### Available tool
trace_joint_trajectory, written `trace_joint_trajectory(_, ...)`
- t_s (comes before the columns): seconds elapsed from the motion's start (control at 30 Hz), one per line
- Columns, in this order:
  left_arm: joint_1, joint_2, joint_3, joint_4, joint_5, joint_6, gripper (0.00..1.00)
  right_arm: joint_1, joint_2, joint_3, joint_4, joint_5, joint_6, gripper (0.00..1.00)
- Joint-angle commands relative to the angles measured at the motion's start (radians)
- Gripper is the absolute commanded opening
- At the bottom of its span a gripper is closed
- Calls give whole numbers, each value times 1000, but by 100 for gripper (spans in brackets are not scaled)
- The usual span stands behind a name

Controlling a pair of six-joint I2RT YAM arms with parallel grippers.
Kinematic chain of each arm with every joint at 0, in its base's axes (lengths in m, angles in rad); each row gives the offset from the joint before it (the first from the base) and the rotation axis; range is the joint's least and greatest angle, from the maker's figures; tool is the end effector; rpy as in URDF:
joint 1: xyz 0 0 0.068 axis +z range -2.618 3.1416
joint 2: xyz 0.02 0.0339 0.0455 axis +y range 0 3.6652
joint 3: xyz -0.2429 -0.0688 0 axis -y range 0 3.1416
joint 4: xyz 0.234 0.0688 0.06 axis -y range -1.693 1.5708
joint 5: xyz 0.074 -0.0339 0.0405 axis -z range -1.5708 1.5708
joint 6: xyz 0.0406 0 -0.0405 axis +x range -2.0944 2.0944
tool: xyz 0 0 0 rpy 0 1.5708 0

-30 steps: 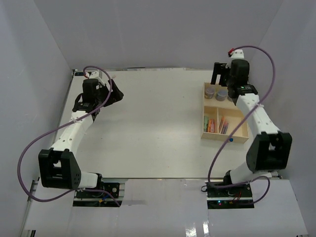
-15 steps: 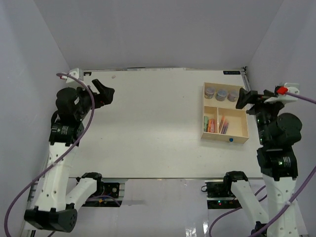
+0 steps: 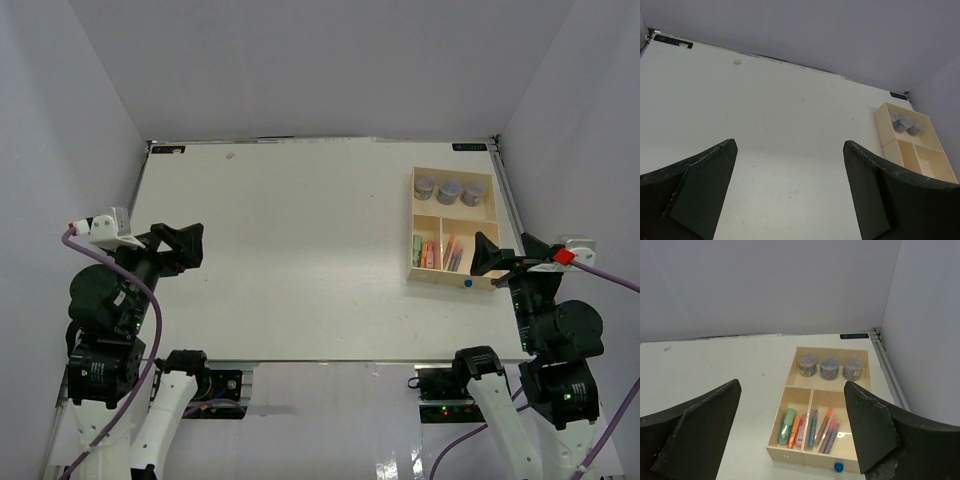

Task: Sort the stationery into containers
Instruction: Reset both arms

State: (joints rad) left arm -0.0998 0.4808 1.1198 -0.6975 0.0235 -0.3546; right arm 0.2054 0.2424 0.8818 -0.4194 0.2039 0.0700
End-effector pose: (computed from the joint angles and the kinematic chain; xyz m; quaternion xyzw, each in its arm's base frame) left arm 0.0706 -0.0080 0.4069 -0.0844 0.7226 -0.1629 0.6665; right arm 0.0479 0.0016 0.3844 0.0372 0.6259 0.0435 0.7778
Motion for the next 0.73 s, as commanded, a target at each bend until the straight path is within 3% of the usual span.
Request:
trace_joint_trajectory(0.0, 6, 5, -74, -71, -47, 11, 98, 15, -50, -46, -9, 41, -15, 90)
trace_joint_trajectory(0.3, 2, 2, -170, -40, 36, -4, 98, 17, -133, -98, -2, 55, -44, 90)
trace_joint_trajectory(0.7, 2, 13, -232, 6, 69, -12, 98, 20, -124, -106, 13, 75, -50, 90)
